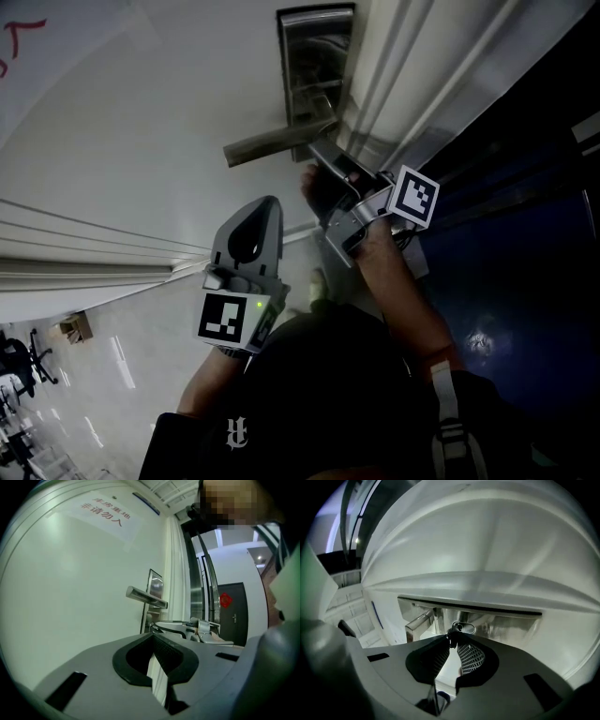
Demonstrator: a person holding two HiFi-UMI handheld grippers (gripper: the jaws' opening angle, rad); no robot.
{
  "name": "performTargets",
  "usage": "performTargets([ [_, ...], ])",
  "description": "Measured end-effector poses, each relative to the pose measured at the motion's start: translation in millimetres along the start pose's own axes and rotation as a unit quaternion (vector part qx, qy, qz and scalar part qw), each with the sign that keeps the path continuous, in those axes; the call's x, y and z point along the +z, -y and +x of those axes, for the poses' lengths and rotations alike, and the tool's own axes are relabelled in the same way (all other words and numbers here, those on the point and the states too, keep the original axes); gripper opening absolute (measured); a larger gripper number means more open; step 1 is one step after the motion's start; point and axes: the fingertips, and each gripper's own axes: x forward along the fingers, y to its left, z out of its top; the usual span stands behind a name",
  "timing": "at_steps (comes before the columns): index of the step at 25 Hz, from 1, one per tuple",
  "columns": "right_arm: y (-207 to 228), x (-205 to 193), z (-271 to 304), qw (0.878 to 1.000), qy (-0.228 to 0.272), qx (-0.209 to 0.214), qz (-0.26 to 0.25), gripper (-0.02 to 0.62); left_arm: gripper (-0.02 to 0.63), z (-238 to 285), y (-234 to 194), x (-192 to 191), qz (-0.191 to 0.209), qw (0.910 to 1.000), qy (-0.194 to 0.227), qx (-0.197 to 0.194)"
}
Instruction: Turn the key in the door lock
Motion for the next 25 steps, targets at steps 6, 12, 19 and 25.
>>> performTargets([
  [6, -1.8, -1.1, 1.9, 0.986, 0.02, 0.093, 0.137, 0.041, 0.006, 0.3, 0.1, -0.6, -0.001, 1.0, -0.001, 0.001],
  [12, -3.3, 0.0, 2.8, 0.978, 0.029, 0.137, 0.157, 0.046, 0.006, -0.1, 0.1, -0.3, 0.0, 1.0, -0.001, 0.003],
  [19, -4.4, -0.9, -1.7, 0.983, 0.025, 0.138, 0.12, 0.052, 0.006, -0.9, 4.8, -2.0, 0.0, 1.0, -0.003, -0.003],
  [25, -2.4, -2.9, -23.7, 0.995, 0.02, 0.091, 0.033, 0.067, 0.006, -1.8, 11.5, -3.7, 0.001, 0.9999, -0.004, -0.011],
])
